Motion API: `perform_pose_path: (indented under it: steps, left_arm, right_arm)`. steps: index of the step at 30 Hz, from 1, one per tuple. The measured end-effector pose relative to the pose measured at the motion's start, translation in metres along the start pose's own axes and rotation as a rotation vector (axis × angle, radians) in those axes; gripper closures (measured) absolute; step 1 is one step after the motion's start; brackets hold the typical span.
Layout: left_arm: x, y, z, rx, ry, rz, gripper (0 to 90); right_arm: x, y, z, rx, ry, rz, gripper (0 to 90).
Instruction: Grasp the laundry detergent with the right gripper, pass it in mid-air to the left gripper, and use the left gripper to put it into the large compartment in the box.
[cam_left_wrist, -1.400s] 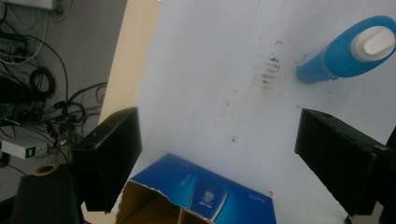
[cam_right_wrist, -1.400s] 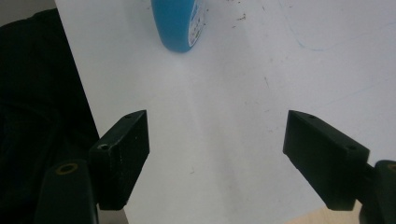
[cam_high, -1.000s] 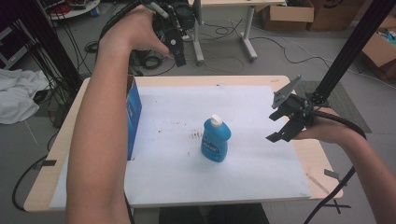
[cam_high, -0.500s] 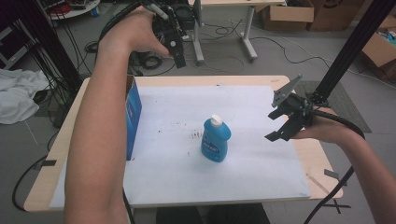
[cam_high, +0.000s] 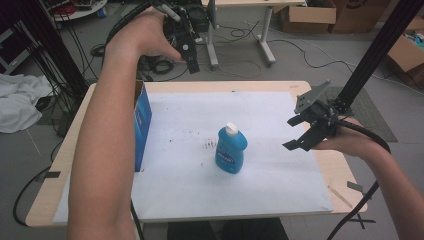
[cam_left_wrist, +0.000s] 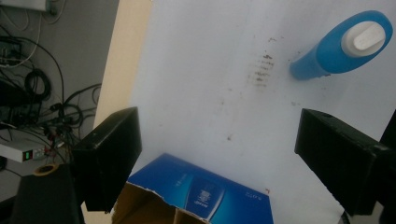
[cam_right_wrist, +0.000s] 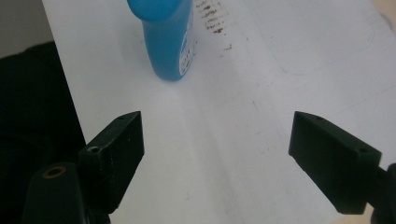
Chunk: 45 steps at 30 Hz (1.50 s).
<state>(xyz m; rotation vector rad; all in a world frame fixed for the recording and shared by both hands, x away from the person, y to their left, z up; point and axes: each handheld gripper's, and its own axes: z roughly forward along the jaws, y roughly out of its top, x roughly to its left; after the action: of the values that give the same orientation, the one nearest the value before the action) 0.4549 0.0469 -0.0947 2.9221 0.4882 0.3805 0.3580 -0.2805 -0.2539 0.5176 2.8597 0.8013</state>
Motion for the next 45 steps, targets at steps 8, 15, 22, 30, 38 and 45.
perform_pose_path:
  steps: [8,15,22,30,38,45]
  left_arm:
    - [-0.001,-0.007,0.004,0.010,-0.003,-0.004,15.4]
    - [-0.002,-0.010,0.002,0.009,0.001,-0.012,15.4]
    - [-0.006,-0.014,0.000,0.009,0.006,-0.011,15.4]
    - [-0.008,-0.017,0.002,0.009,-0.002,-0.012,15.4]
    - [-0.009,-0.019,0.004,0.006,-0.009,-0.012,15.3]
    - [-0.010,-0.021,0.004,0.003,-0.007,-0.014,15.4]
  right_arm:
    - [0.002,-0.003,-0.003,-0.101,-0.022,0.021,17.1]
    - [0.007,-0.001,0.003,-0.117,-0.030,0.019,17.0]
    - [0.017,0.005,0.015,-0.132,-0.046,0.015,17.3]
    - [0.025,0.010,0.030,-0.145,-0.042,0.014,17.3]
    - [0.031,0.016,0.052,-0.161,-0.025,0.011,16.5]
    - [0.033,0.020,0.066,-0.186,-0.020,0.032,15.9]
